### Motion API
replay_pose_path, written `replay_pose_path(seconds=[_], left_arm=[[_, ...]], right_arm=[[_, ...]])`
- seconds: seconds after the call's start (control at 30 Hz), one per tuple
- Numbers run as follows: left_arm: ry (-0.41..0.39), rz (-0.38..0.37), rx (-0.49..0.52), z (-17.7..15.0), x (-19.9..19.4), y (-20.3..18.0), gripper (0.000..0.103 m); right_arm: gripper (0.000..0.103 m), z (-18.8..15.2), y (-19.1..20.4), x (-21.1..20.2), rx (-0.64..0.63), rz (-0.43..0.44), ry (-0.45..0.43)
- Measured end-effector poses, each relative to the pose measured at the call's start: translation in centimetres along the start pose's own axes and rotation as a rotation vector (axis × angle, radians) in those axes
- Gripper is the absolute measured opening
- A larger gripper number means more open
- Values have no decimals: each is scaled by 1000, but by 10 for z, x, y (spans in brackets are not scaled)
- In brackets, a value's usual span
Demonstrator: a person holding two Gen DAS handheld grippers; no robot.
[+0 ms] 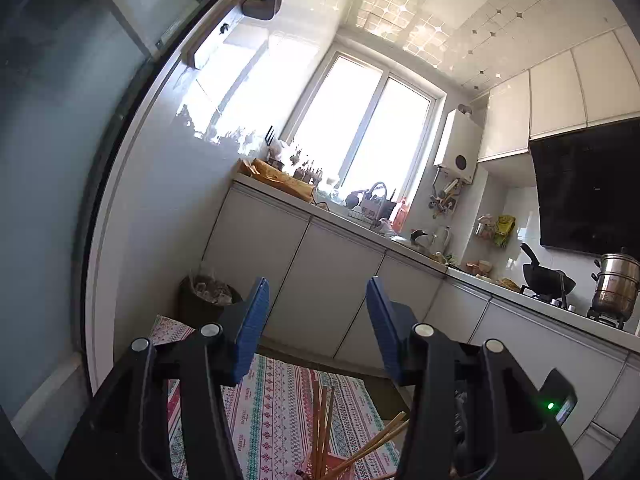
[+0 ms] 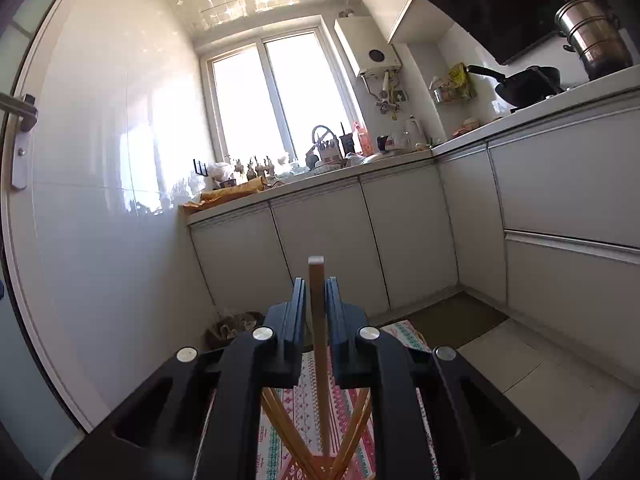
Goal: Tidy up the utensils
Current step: 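Open both tools to drop the chopsticks into the pink cup, then withdraw both open tools and move them over the last chopsticks on the cloth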
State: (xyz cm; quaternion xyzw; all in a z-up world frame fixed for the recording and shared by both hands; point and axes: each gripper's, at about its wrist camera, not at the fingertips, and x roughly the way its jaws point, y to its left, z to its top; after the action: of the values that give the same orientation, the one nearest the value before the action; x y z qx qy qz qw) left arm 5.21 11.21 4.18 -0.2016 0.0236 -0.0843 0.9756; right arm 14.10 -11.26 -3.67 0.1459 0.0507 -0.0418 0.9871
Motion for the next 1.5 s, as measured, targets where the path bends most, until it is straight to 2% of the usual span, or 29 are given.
replay_pose_path(seconds=[0.07, 0.13, 0.17, 0.23, 0.3, 0.37, 0.43, 0.5, 0.57, 0.63, 0.8, 0.9, 1.0, 1.13, 1.23, 1.37, 1.5], left_arm=[[15, 3, -25, 1, 2, 6, 47], [28, -2, -47, 3, 3, 12, 48], [34, -6, -54, 4, 3, 13, 49], [48, -12, -53, 4, 3, 12, 53], [67, -21, -38, 3, 2, 8, 56], [88, -32, -21, -1, 2, 2, 59], [116, -47, -5, -6, 4, -6, 69], [163, -72, 16, -12, 8, -15, 75], [203, -107, 31, -20, 10, -24, 82], [250, -136, 75, -29, 11, -35, 95], [425, -267, 258, -65, 13, -64, 96], [545, -345, 356, -94, 13, -76, 96], [655, -382, 507, -129, 12, -90, 96], [796, -480, 719, -182, 3, -111, 96], [900, -547, 821, -222, 0, -122, 96], [1040, -567, 923, -266, 10, -138, 95], [1163, -560, 1046, -303, 30, -157, 93]], right_arm=[[22, -13, 1, 6, -2, 0, 62], [25, -9, -4, -1, 22, 4, 62], [41, -2, -8, -7, 38, 3, 47], [63, 17, -19, -25, 73, -3, -8], [73, 36, -30, -46, 88, -18, -60], [91, 50, -40, -63, 88, -27, -87], [96, 56, -53, -79, 91, -30, -94], [96, 57, -65, -88, 76, -51, -53], [96, 51, -76, -92, 56, -61, 26], [96, 42, -90, -94, 46, -67, 130], [96, 9, -143, -110, 128, -125, 355], [96, -16, -181, -120, 257, -170, 448], [96, -36, -212, -120, 387, -204, 538], [96, -40, -225, -117, 405, -233, 559], [96, -43, -228, -115, 408, -230, 594], [96, -46, -237, -115, 440, -237, 620], [96, -37, -250, -122, 480, -248, 587]])
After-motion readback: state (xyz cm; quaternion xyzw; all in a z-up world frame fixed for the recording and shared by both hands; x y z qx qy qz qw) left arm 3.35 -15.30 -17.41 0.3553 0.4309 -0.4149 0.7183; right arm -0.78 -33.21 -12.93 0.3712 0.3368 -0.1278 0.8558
